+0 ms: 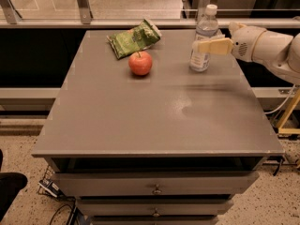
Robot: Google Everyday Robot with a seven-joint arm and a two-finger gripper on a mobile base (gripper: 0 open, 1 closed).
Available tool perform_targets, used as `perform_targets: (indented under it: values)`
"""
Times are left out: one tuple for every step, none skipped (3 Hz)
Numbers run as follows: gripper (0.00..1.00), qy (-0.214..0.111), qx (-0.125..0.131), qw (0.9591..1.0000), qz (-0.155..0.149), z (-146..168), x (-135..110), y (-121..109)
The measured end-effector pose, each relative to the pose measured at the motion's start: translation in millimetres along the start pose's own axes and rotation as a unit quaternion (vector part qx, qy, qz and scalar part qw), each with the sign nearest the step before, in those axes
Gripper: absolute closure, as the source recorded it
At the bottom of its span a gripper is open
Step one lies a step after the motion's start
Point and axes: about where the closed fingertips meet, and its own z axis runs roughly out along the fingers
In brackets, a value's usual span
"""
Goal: Pick blue plastic bottle
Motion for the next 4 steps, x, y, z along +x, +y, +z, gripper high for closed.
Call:
perform_targets:
  values:
    - [0.17, -0.009, -0.014, 0.9998, 0.01, 11.4, 11.7, 5.5]
    - [0.4, -0.022, -0.031, 0.9991, 0.019, 26.2, 20.8, 11.0]
    - [0.64, -0.021, -0.033, 0.9991, 0.019, 28.1, 20.8, 12.8]
    - [0.86, -0.021, -0.035, 0.999, 0.019, 30.3, 20.6, 14.9]
